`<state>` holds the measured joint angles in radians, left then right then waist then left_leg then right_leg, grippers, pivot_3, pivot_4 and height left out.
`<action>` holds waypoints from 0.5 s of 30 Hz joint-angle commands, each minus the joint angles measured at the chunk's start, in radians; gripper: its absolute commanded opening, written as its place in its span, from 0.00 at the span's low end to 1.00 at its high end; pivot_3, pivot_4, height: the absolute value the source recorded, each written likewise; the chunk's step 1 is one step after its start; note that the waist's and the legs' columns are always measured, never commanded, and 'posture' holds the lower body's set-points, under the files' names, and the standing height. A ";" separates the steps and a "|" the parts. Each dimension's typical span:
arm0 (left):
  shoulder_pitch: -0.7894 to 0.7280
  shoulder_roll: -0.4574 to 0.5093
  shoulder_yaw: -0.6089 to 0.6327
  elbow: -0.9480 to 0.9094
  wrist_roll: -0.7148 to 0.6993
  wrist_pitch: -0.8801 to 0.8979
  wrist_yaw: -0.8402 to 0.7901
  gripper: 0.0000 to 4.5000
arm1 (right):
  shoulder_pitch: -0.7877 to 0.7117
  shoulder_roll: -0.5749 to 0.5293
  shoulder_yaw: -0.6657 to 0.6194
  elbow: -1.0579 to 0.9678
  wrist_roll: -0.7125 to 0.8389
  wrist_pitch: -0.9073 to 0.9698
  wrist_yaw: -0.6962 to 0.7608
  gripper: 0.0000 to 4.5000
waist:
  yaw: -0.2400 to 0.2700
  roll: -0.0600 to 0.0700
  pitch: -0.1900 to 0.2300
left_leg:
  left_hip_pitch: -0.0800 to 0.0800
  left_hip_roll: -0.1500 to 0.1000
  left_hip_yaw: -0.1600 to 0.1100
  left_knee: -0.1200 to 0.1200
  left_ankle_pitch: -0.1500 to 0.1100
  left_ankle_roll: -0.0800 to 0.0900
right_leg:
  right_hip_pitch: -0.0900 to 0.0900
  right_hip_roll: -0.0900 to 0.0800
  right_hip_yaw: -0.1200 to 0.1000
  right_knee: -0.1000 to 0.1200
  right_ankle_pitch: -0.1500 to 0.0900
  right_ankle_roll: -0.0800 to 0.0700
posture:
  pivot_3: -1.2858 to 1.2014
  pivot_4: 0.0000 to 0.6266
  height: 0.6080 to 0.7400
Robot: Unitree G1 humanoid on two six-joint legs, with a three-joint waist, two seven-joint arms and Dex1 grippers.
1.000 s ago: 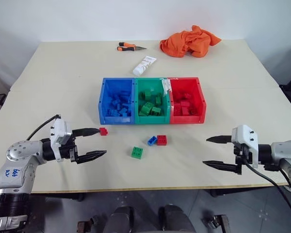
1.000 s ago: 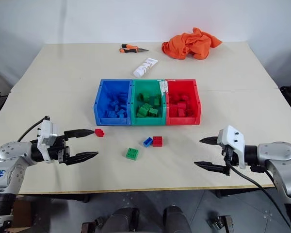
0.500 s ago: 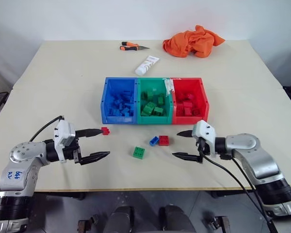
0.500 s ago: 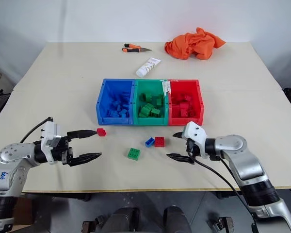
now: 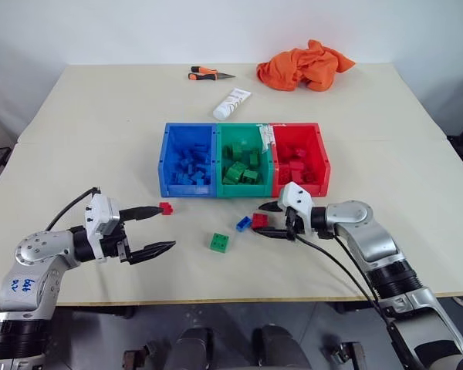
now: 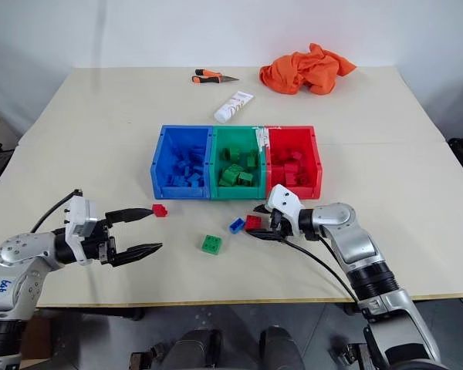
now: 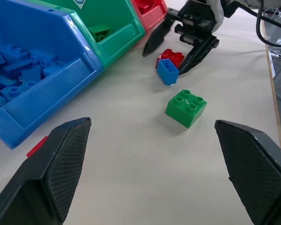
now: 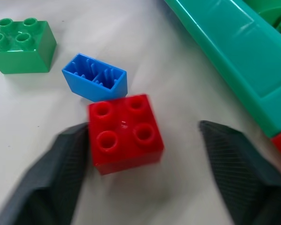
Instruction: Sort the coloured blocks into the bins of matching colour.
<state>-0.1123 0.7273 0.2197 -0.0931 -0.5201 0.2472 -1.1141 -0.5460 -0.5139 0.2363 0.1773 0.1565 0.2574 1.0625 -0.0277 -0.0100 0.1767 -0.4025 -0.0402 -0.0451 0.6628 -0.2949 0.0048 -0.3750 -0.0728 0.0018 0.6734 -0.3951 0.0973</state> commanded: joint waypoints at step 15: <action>-0.100 -0.025 -0.031 0.075 0.009 -0.038 -0.022 1.00 | -0.077 -0.122 -0.304 -0.199 0.073 0.143 -0.210 0.33 | 0.001 0.000 0.000 | 0.000 -0.001 0.000 0.000 0.000 0.000 | 0.000 0.000 0.000 0.000 0.000 0.000 | 0.52 0.24 1.00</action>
<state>-0.1935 0.7050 0.1902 -0.0163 -0.5089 0.2280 -1.1280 -0.5964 -0.6236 -0.0232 -0.0365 0.2317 0.4137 0.8874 -0.0266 -0.0098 0.1768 -0.4026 -0.0407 -0.0450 0.6629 -0.2949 0.0047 -0.3749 -0.0730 0.0019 0.6732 -0.3951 0.0973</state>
